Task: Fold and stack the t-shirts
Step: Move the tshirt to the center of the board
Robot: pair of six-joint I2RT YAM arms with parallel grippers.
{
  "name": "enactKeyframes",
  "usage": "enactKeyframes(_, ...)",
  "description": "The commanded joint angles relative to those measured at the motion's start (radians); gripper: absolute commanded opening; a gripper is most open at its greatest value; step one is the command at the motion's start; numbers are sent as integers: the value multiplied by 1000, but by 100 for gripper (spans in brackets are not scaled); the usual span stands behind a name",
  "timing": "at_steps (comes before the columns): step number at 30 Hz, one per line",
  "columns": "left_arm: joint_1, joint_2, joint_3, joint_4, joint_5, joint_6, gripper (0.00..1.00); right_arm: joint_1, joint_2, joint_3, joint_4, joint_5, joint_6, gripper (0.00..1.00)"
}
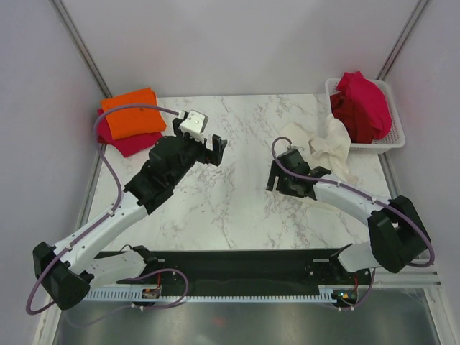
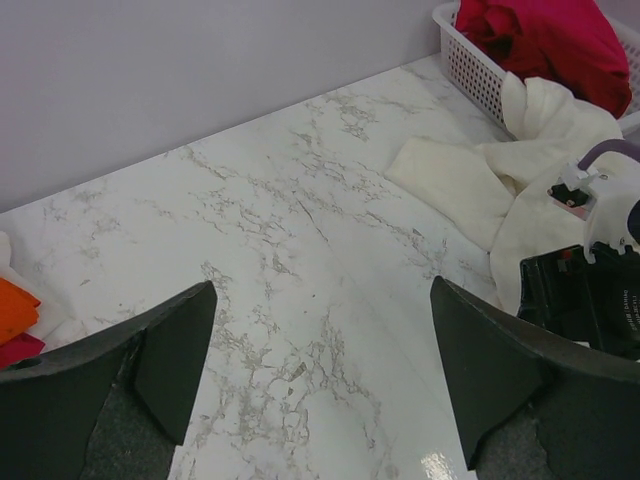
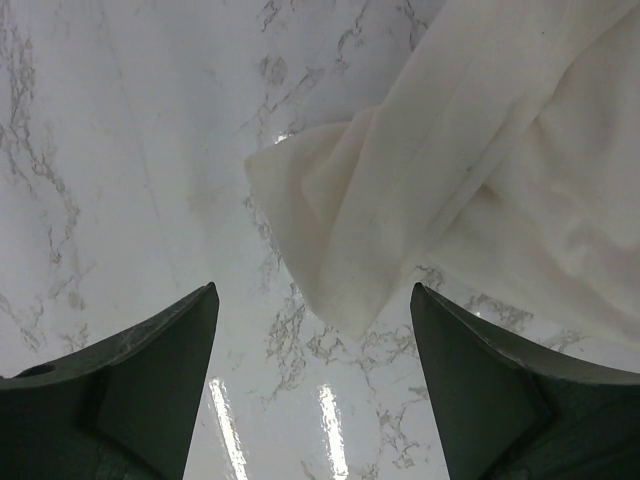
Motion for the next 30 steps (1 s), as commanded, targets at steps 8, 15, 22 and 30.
enactKeyframes(8,3,-37,20,14,-44,7,96,13,99,40,51,21,45,82)
enactKeyframes(15,3,-52,24,14,-55,11,96,44,92,-1,48,36,60,49)
enactKeyframes(22,8,-75,23,14,-100,17,96,90,171,169,-7,38,11,0)
enactKeyframes(30,100,-109,23,14,-216,-5,98,92,502,1232,-398,89,-187,0)
